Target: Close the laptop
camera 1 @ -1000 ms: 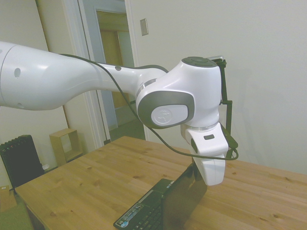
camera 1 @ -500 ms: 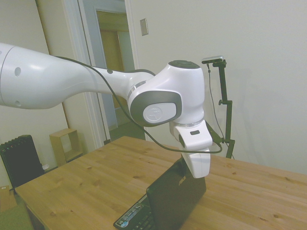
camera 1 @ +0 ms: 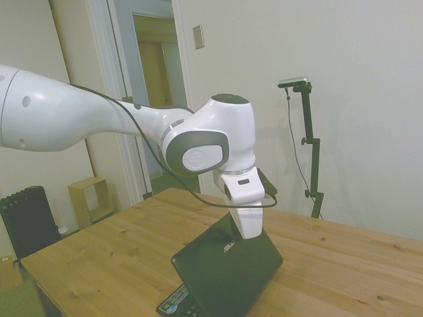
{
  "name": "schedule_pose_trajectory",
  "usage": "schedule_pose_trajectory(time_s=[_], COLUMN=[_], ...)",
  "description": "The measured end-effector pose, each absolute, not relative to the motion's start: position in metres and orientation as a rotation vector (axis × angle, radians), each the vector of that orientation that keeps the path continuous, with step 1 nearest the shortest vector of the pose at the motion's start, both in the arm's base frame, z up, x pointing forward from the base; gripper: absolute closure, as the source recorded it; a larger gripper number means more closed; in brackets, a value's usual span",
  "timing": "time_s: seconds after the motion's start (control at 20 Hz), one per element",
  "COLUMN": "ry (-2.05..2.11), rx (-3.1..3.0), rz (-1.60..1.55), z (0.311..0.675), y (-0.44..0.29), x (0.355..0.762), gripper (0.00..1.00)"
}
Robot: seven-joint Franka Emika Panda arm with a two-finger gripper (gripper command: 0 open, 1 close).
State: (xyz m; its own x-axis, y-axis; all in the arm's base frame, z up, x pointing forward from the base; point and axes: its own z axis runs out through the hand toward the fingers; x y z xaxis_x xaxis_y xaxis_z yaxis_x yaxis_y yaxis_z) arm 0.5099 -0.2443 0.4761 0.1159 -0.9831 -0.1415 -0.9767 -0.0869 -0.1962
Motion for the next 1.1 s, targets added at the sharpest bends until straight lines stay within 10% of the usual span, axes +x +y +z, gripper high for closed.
schedule_pose_trajectory(time_s=[1.1], ry=[1.96], rx=[-2.154], rz=[0.102], z=[0.391], y=[-0.211], x=[0.497], gripper=[1.0])
